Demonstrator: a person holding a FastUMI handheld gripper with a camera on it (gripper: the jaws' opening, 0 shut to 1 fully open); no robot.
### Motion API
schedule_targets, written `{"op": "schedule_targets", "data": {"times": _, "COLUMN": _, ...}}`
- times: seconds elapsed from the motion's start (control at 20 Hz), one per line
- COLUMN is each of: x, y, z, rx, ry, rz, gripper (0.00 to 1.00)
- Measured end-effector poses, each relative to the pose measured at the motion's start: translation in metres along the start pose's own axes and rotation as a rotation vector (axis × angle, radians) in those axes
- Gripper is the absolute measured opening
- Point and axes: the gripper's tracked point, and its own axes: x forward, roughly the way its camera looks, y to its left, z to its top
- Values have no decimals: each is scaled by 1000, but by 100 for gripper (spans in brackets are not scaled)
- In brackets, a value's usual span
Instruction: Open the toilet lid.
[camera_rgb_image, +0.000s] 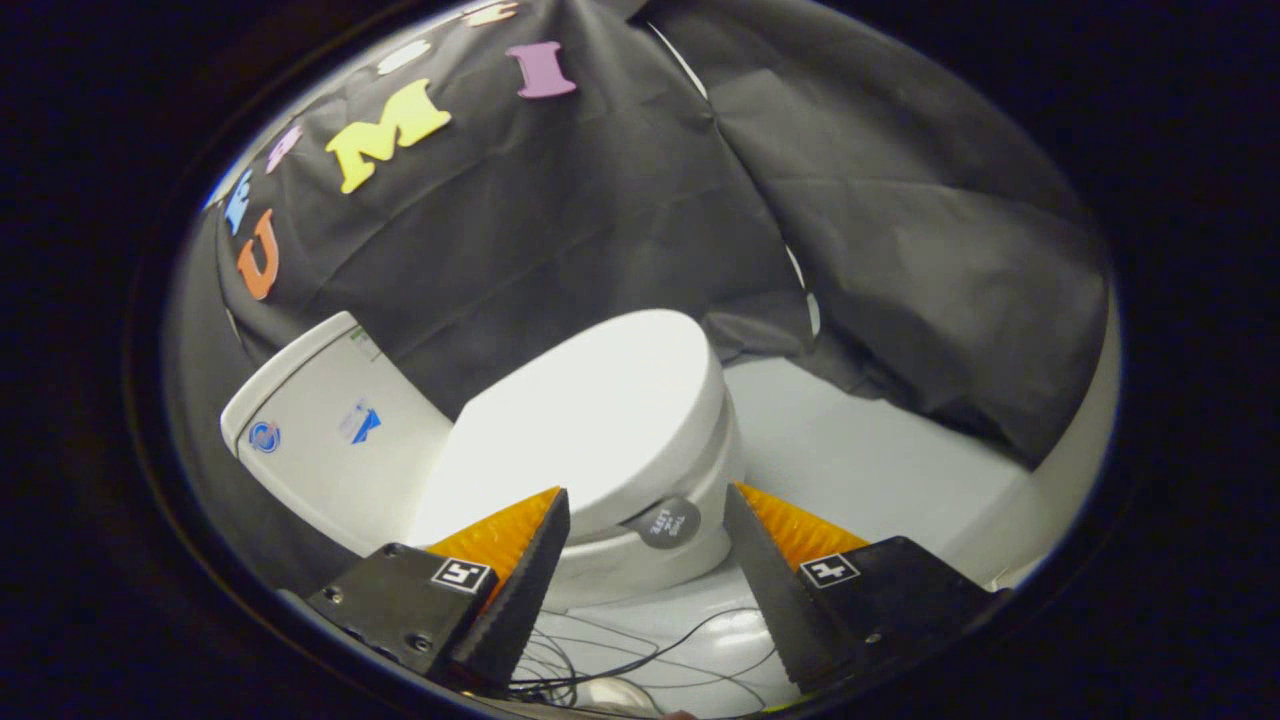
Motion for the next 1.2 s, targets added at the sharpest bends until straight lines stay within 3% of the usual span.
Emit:
{"op": "schedule_targets", "data": {"times": 0.15, "x": 10, "y": -4, "z": -14, "rx": 176, "ry": 80, "rz": 44, "gripper": 94}}
{"op": "schedule_targets", "data": {"times": 0.3, "x": 21, "y": -10, "z": -18, "rx": 266, "ry": 105, "rz": 56, "gripper": 90}}
{"op": "schedule_targets", "data": {"times": 0.5, "x": 31, "y": -14, "z": -17, "rx": 391, "ry": 146, "rz": 87, "gripper": 81}}
{"op": "schedule_targets", "data": {"times": 0.55, "x": 34, "y": -17, "z": -19, "rx": 429, "ry": 155, "rz": 93, "gripper": 74}}
{"op": "schedule_targets", "data": {"times": 0.65, "x": 40, "y": -20, "z": -21, "rx": 456, "ry": 166, "rz": 91, "gripper": 65}}
{"op": "schedule_targets", "data": {"times": 0.8, "x": 51, "y": -22, "z": -23, "rx": 471, "ry": 186, "rz": 97, "gripper": 59}}
{"op": "schedule_targets", "data": {"times": 1.05, "x": 63, "y": -22, "z": -26, "rx": 498, "ry": 203, "rz": 100, "gripper": 35}}
{"op": "schedule_targets", "data": {"times": 1.2, "x": 66, "y": -16, "z": -25, "rx": 467, "ry": 219, "rz": 122, "gripper": 30}}
